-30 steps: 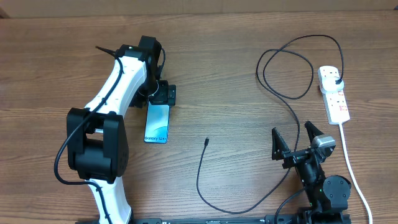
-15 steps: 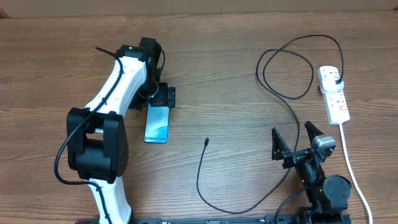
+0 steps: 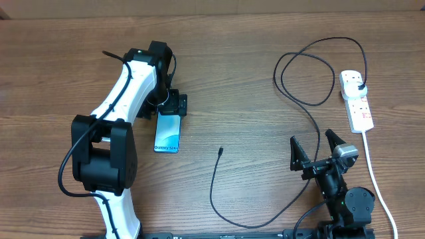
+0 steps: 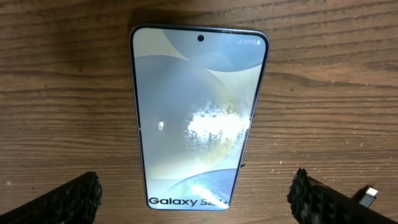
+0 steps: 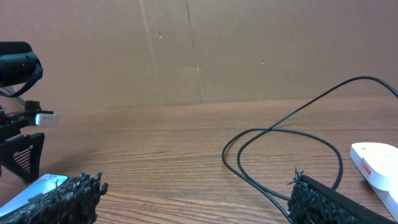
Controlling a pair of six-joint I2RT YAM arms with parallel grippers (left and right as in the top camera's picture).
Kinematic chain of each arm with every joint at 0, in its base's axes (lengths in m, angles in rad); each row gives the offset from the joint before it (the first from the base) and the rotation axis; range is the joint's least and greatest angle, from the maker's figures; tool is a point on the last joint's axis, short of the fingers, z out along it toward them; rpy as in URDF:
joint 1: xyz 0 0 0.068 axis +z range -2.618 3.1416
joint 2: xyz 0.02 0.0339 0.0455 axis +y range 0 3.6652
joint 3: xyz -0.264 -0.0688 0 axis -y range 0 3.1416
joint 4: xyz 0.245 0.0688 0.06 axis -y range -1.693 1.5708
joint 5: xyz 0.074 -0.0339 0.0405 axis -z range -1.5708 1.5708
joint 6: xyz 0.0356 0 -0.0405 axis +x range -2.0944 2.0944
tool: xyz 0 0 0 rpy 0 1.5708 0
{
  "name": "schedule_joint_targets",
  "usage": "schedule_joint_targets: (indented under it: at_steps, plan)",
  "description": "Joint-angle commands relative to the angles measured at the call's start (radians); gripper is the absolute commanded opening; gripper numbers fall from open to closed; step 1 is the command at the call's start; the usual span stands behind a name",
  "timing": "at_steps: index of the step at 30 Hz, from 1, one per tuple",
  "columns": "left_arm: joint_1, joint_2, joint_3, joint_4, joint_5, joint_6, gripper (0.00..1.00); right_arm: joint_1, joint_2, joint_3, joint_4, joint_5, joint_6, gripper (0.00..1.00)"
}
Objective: Plug charger to phone and switch on socket
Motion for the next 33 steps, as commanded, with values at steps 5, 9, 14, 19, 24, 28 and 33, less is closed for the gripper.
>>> schedule_joint_targets:
  at_steps: [5, 9, 14, 19, 24, 28, 33]
  plan:
    - [0.000, 0.003, -0.013, -0.002, 0.073, -0.024, 1.00, 0.006, 0.001, -0.010, 0.006, -0.008, 0.098, 1.00]
    - [0.000, 0.003, -0.014, 0.013, 0.066, -0.024, 1.00, 0.006, 0.002, -0.001, 0.003, -0.047, 0.162, 1.00]
    - [0.000, 0.003, -0.014, 0.029, 0.063, -0.024, 1.00, 0.006, 0.032, 0.130, -0.058, -0.053, 0.162, 1.00]
    - [0.000, 0.003, -0.016, 0.043, 0.063, -0.029, 1.00, 0.005, 0.158, 0.372, -0.220, -0.054, 0.157, 1.00]
    - [0.000, 0.003, -0.016, 0.047, -0.021, -0.029, 1.00, 0.006, 0.349, 0.665, -0.426, -0.117, 0.124, 1.00]
    - [0.000, 0.003, -0.016, 0.046, -0.063, -0.034, 1.00, 0.006, 0.505, 0.877, -0.587, -0.195, 0.093, 1.00]
    - [-0.014, 0.003, -0.043, 0.047, -0.049, -0.058, 1.00, 0.006, 0.635, 0.999, -0.764, -0.305, 0.100, 1.00]
